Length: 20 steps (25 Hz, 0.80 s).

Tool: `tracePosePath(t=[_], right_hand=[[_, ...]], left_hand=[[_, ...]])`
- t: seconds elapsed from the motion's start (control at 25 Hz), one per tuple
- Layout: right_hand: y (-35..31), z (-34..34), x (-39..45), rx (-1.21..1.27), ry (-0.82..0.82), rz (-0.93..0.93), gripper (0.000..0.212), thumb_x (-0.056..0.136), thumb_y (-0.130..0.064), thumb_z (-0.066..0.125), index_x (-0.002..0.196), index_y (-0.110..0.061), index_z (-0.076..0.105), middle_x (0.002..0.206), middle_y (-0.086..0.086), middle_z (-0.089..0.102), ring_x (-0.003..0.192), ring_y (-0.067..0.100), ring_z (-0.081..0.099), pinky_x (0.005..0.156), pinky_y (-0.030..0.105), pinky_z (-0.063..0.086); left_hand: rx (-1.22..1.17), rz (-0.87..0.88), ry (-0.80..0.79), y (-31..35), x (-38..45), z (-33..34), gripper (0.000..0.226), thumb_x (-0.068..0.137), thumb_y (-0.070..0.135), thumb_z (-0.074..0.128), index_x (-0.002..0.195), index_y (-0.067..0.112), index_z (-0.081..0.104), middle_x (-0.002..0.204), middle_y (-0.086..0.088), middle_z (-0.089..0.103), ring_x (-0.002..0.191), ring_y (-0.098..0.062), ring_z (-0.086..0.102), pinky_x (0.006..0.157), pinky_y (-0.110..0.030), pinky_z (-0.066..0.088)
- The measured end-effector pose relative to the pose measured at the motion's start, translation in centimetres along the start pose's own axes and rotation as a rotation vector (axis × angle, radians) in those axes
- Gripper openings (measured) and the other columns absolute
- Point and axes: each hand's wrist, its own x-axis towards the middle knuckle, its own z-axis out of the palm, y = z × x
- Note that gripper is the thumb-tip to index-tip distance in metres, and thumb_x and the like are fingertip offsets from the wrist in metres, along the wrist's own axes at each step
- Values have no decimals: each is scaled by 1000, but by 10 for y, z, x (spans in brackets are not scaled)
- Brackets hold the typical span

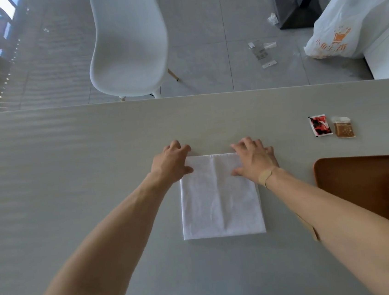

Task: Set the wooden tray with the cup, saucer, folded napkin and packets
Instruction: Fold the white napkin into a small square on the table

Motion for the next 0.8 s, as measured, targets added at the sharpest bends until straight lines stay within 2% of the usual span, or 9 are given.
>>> tracePosePath(t=[0.16, 0.32, 0.44, 0.64, 0.8], right_hand=[[-2, -6, 11, -63, -39, 14, 75, 69, -59, 74, 128, -28, 40, 124, 1, 49, 114, 25, 44, 87, 44, 34], [-5, -11, 13, -80, -50, -5, 56, 70, -58, 74, 110, -29, 48, 113, -1, 53, 111, 24, 39, 85, 43, 32], [-6, -9, 8, -60, -47, 0, 47, 74, -53, 72, 108, -27, 53, 113, 0, 50, 112, 25, 38, 87, 42, 34], [1, -1, -17, -1, 215, -72, 17, 85, -33, 60, 99, -23, 58, 106, -2, 64, 104, 23, 54, 86, 38, 33], [5, 2, -53, 53, 406, -142, 12, 77, -18, 69, 87, -21, 64, 90, -1, 67, 88, 25, 62, 78, 37, 36]], left_hand=[[85, -52, -50, 4, 20, -2, 52, 80, 31, 77, 122, 19, 49, 116, -8, 58, 100, -32, 62, 66, -35, 40], [75, -12, -82, 4, 22, -1, 35, 83, 29, 73, 114, 21, 59, 115, -4, 61, 105, -28, 60, 67, -32, 37], [7, 28, -3, -2, 9, 4, 21, 88, 27, 68, 106, 20, 60, 109, -3, 60, 103, -27, 57, 64, -32, 36], [-33, 183, 275, -7, -36, 8, 17, 88, 28, 69, 97, 19, 58, 97, -1, 58, 93, -24, 54, 59, -32, 35], [-69, 217, 376, -1, -76, 13, 14, 87, 23, 69, 92, 16, 59, 91, -2, 57, 84, -24, 55, 56, -32, 37]])
